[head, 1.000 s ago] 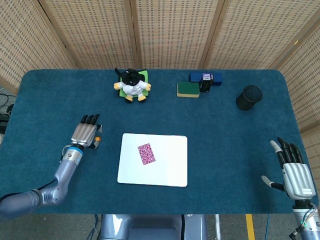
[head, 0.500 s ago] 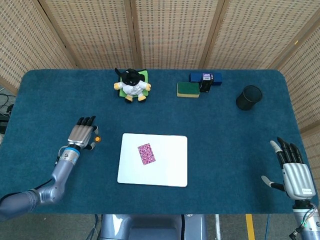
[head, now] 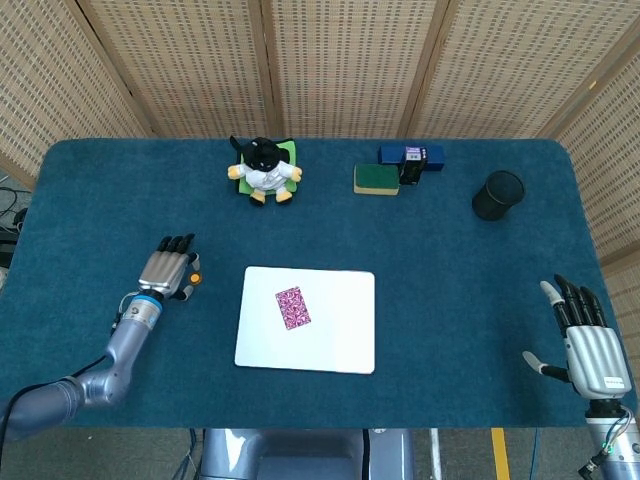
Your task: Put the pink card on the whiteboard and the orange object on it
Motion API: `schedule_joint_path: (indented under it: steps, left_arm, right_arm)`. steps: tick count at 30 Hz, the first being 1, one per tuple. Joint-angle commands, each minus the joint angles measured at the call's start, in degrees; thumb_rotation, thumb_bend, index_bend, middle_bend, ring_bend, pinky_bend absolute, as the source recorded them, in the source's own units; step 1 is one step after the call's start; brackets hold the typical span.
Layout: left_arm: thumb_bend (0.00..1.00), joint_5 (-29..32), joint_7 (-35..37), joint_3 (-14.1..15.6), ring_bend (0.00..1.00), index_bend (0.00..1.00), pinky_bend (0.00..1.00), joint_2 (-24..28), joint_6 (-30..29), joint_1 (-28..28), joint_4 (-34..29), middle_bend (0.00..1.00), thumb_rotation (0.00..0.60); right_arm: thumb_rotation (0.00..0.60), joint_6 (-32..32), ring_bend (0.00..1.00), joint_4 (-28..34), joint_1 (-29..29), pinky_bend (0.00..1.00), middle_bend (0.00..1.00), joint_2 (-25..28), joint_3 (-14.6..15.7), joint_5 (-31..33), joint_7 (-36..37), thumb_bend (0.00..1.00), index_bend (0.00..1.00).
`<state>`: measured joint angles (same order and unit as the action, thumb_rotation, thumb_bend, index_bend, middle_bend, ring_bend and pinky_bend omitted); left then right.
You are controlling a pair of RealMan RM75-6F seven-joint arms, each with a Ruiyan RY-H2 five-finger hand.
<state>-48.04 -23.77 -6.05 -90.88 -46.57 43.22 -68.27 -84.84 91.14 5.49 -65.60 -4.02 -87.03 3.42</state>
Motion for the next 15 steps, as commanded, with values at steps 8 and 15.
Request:
schedule_joint_path:
  steps: [8, 15]
  left_arm:
    - [0.36, -0.66, 0.09, -0.04, 0.0, 0.48, 0.0, -0.6, -0.43, -0.34, 0.81, 0.0, 0.6]
    - [0.37, -1.71, 0.74, -0.29, 0.0, 0.54, 0.0, -1.06, -0.99, -0.68, 1.24, 0.0, 0.6]
  right_arm:
    - [0.6, 0.0, 0.0, 0.02, -0.01, 0.0, 0.0, 0.04, 0.02, -0.01, 0.14, 0.0, 0.0]
    - [0.6, 0.01, 0.0, 0.03, 0.0, 0.0, 0.0, 0.06, 0.02, -0.01, 0.25, 0.0, 0.0]
